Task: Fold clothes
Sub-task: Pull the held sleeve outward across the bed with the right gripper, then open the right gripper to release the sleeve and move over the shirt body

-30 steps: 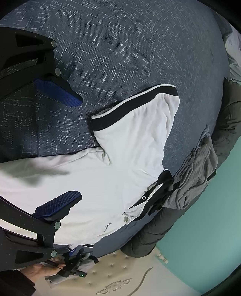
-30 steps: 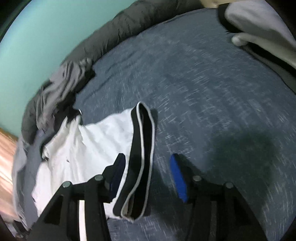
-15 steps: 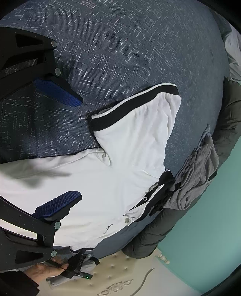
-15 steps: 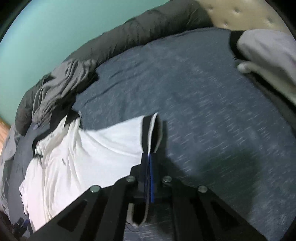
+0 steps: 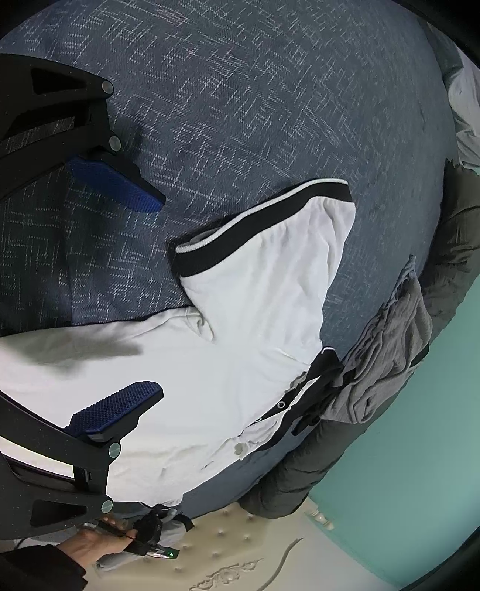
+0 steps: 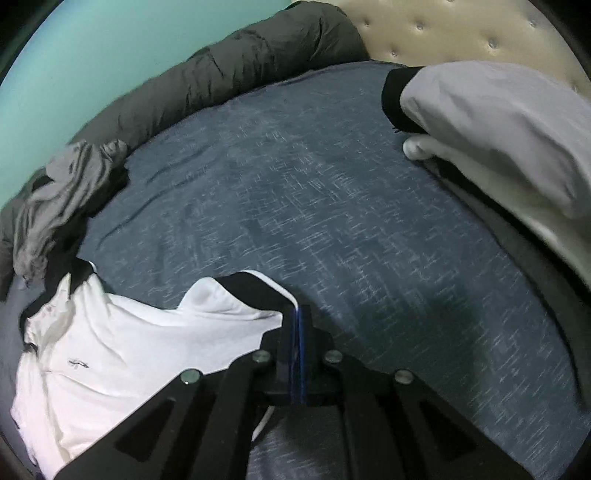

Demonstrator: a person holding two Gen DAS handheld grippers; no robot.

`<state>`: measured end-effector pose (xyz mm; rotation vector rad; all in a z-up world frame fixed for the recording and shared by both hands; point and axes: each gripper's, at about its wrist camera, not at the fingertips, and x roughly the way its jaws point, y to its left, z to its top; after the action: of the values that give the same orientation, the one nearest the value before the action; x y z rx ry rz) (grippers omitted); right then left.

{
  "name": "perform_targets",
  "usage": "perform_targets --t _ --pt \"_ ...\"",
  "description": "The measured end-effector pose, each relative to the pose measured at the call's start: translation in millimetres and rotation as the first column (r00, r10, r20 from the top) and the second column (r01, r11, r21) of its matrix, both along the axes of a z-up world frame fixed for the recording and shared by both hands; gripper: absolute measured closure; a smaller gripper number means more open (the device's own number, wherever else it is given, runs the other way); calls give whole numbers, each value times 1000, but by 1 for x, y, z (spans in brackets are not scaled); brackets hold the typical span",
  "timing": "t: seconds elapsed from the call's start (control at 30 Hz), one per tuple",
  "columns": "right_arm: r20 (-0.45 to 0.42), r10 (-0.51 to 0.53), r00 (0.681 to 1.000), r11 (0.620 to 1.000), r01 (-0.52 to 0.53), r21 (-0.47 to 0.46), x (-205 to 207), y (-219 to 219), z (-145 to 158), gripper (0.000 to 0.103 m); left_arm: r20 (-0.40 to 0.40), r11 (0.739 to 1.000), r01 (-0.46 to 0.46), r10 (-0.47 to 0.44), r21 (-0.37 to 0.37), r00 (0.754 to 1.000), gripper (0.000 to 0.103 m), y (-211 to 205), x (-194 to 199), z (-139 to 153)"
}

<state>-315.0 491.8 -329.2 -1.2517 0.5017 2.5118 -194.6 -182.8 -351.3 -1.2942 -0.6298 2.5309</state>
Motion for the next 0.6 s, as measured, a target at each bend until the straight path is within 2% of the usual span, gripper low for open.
perform_targets --t 0.1,0.17,0.27,0.33,0.4,0.47,0.6 --pt "39 46 998 998 -44 -36 -6 -6 -9 102 4 1000 -9 9 8 1000 8 -4 -4 0" --pt "21 60 998 998 -60 -36 -4 -10 -8 101 4 1000 -9 9 8 1000 8 -5 -6 0" --pt "21 25 999 999 -25 20 6 -15 -4 93 2 1000 -6 6 8 1000 8 -5 -6 0" --pt "-16 15 1000 997 -14 71 22 -26 7 88 0 1000 -5 5 10 1000 8 -6 -5 1" --pt "-59 19 998 996 -14 84 41 -39 17 78 -2 1000 -11 11 12 1000 8 -9 -5 2" --pt "-122 29 992 999 -27 19 65 -52 24 71 -3 1000 -21 21 16 1000 8 -14 -6 3" --pt "-175 66 982 993 -83 -89 96 -90 28 71 -6 998 -55 56 28 998 8 -25 -8 6"
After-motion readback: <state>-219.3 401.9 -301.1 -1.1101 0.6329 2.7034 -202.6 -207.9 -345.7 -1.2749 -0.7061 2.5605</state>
